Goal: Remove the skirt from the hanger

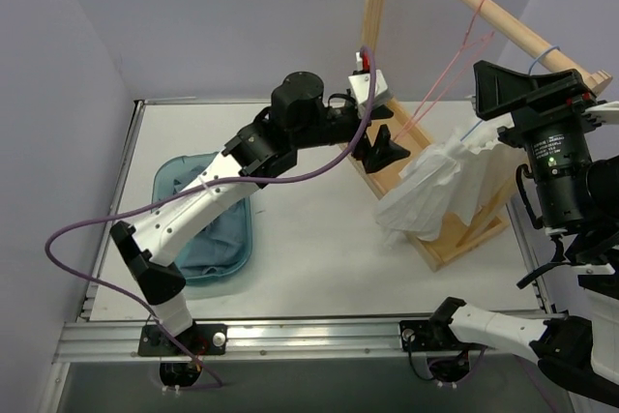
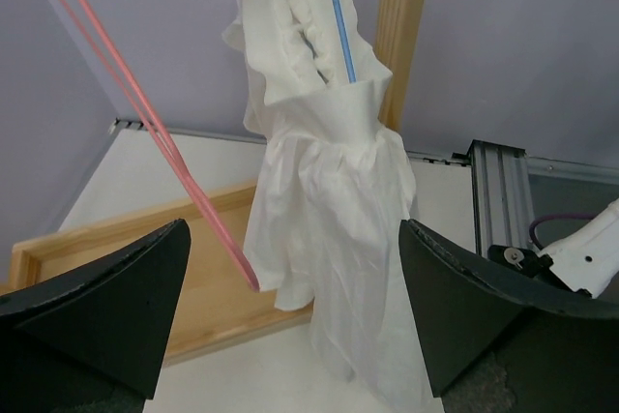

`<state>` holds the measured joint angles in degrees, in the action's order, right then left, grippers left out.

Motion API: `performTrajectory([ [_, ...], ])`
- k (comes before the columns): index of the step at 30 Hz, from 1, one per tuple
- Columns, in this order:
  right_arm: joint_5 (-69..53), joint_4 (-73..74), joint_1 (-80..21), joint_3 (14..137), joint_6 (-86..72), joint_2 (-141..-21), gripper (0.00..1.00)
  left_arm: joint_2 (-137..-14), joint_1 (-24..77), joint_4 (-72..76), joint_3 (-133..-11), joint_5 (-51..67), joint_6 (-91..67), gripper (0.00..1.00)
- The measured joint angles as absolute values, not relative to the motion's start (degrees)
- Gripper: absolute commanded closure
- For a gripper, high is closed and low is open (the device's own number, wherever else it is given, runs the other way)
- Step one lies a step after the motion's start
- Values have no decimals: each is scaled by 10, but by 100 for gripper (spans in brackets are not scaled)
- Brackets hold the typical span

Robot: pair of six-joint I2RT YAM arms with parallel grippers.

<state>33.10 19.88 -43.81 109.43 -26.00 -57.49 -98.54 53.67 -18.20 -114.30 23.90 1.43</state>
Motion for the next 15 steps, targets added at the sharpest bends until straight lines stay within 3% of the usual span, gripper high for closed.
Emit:
performTrajectory([
  [15,331,203,-438,1094,-259,-557,18,-1166,589,-205,-1310,262,29,3],
])
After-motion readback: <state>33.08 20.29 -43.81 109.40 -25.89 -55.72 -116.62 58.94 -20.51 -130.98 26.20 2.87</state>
